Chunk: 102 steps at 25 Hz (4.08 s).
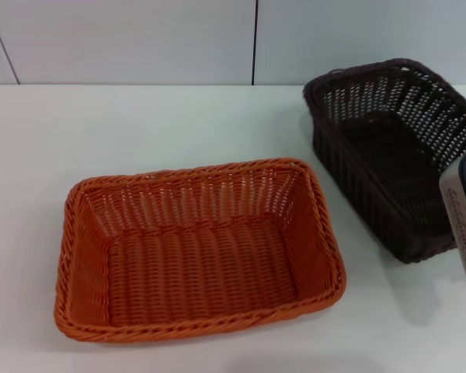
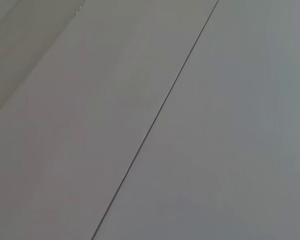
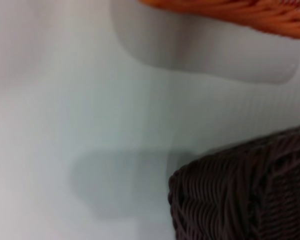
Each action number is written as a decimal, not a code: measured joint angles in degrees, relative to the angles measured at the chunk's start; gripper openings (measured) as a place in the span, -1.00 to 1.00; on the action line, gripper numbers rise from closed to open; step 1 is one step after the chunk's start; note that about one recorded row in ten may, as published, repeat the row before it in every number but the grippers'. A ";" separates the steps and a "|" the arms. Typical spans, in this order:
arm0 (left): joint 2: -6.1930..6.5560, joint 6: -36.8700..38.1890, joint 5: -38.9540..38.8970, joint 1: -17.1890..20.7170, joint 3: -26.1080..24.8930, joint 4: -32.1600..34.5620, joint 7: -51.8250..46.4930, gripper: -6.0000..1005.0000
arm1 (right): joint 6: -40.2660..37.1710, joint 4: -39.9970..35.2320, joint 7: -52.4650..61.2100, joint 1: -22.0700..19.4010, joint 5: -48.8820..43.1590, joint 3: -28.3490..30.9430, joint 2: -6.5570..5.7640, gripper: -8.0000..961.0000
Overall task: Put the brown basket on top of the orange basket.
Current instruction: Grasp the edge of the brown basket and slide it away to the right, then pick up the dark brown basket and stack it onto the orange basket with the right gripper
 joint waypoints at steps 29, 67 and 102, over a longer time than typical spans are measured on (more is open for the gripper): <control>0.25 -0.03 -0.09 0.46 0.09 -0.35 -0.20 0.59 | 1.75 -18.11 -2.57 1.68 -3.99 -0.73 2.44 -0.57; 0.26 -6.40 -8.40 -0.59 -0.34 6.63 0.13 0.59 | 13.67 -17.92 -46.51 11.21 36.11 12.69 2.12 -0.56; -0.15 -13.12 -11.81 -1.61 -1.60 14.53 2.77 0.59 | 12.80 -17.76 -56.23 6.60 23.22 14.97 3.57 -0.54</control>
